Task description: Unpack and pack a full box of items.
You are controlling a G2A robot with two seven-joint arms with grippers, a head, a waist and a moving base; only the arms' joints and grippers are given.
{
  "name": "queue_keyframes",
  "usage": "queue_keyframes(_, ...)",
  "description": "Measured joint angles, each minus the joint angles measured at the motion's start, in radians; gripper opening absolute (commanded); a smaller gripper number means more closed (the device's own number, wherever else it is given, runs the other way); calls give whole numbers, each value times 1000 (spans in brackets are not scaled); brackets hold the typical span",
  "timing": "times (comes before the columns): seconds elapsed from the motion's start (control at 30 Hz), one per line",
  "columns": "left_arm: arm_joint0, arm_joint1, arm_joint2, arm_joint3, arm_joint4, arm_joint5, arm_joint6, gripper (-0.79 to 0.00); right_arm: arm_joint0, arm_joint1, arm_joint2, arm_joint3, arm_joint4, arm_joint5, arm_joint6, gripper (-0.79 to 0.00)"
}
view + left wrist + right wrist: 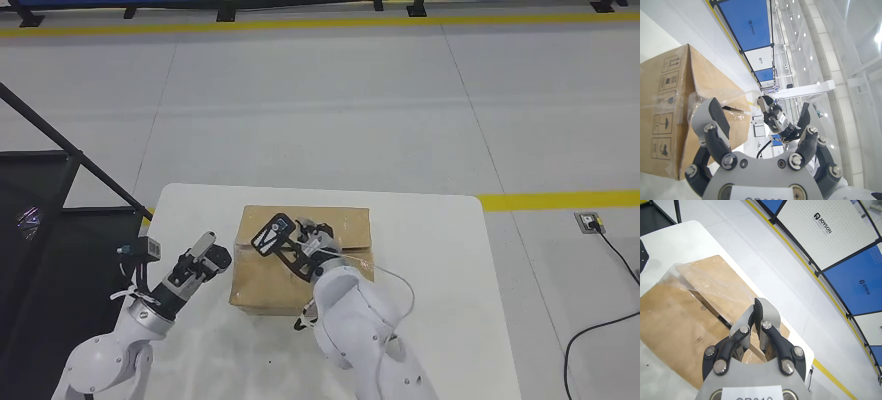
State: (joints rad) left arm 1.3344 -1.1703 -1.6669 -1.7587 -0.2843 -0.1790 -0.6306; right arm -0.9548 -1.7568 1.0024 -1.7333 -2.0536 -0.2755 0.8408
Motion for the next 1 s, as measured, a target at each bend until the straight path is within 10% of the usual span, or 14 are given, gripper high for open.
queue_keyframes(0.27, -78, 6, 21, 75, -41, 42, -63, 0, -12, -9, -17, -85, 110, -78, 182, -785)
queue_keyframes(0.7, -138, 10, 68, 114, -6, 55, -48, 0, -40, -7, -9, -102, 118, -50, 146, -785)
queue_keyframes(1.0, -165, 13, 90, 130, 9, 62, -42, 0, -55, -15, 66, -166, 454, -70, 348, -785)
